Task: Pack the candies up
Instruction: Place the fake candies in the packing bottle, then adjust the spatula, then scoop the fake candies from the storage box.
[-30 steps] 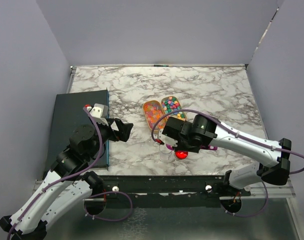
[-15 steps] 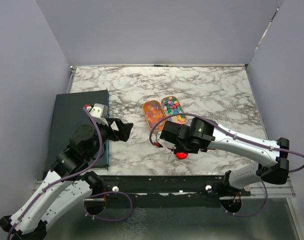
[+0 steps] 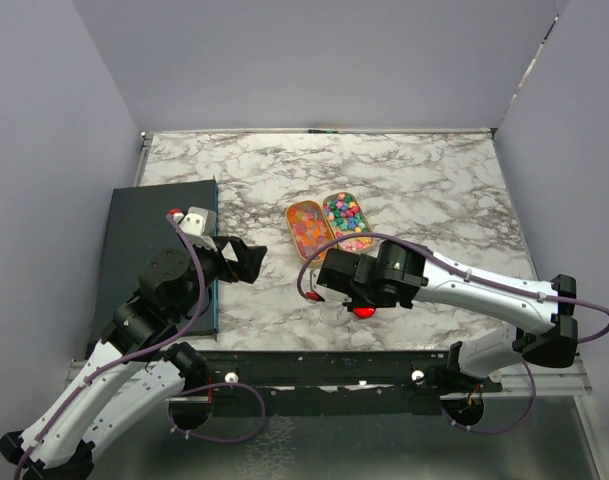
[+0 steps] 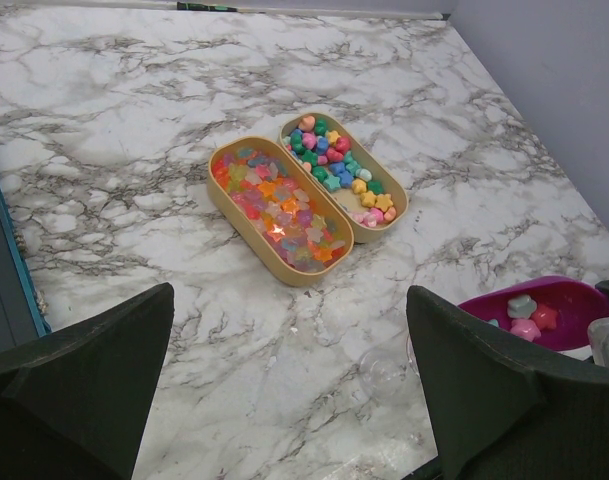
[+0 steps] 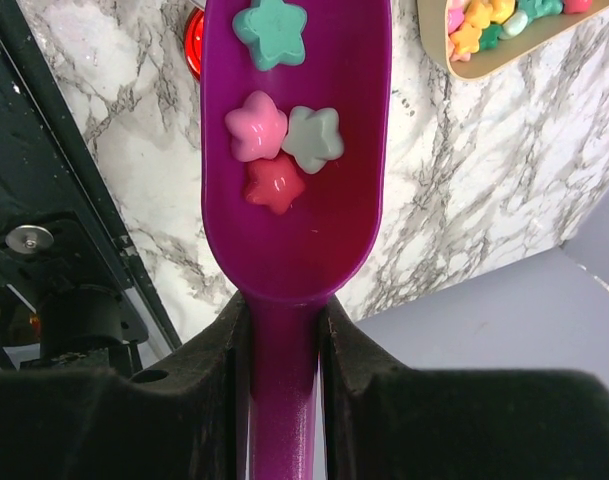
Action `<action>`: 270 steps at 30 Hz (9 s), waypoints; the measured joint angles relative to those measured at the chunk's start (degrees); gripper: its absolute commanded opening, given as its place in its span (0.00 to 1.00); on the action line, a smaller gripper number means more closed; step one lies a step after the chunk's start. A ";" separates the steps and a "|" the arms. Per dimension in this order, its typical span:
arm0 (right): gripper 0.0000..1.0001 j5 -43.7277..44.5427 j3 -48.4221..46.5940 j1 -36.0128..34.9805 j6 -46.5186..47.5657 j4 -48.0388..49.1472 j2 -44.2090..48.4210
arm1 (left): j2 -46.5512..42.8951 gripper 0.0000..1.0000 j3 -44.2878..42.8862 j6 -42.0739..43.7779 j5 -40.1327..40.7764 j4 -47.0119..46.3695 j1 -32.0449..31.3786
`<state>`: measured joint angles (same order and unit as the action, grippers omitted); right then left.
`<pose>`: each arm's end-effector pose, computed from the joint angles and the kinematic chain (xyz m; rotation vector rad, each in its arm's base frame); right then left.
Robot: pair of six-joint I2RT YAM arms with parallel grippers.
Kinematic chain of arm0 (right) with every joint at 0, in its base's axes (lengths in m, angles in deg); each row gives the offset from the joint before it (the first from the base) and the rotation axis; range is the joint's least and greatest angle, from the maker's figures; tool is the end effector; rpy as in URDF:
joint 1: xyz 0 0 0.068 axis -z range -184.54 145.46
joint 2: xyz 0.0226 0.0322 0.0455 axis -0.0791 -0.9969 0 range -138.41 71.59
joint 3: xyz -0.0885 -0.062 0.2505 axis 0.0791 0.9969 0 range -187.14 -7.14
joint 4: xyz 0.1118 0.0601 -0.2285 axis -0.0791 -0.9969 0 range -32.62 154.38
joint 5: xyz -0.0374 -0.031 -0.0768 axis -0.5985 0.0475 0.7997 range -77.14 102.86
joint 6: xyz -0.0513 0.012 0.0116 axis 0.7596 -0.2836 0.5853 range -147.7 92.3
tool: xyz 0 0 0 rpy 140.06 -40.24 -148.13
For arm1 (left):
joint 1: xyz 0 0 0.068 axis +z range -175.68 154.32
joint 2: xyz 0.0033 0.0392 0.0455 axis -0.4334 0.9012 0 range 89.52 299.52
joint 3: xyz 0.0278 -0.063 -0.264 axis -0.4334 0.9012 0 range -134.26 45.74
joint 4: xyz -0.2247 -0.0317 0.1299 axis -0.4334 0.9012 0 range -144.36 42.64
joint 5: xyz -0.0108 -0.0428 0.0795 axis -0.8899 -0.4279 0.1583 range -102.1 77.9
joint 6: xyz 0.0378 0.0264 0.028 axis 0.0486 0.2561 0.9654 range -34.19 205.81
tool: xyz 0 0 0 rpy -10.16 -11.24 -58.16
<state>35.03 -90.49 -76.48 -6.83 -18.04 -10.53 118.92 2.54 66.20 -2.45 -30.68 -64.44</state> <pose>0.0884 0.2276 0.3346 -2.0058 1.9685 -0.4031 0.0982 -0.0712 0.3411 0.1708 1.7708 -0.5966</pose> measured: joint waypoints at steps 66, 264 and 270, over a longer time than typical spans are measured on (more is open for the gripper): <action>0.01 11.67 7.67 -3.39 1.86 13.25 8.68 | 4.81 0.99 0.90 0.00 -6.78 -1.68 0.02; 0.01 -17.55 -16.11 39.80 -27.87 25.42 -37.38 | -0.31 0.99 0.50 2.14 -6.32 -2.56 -0.74; 0.01 -17.51 -13.92 39.93 -27.91 28.06 -36.52 | -0.31 0.99 0.50 2.14 -6.12 -2.56 -0.74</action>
<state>17.53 -104.41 -36.55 -34.74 10.03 -47.06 118.62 3.04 68.34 -8.57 -33.24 -65.19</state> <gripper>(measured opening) 0.261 0.991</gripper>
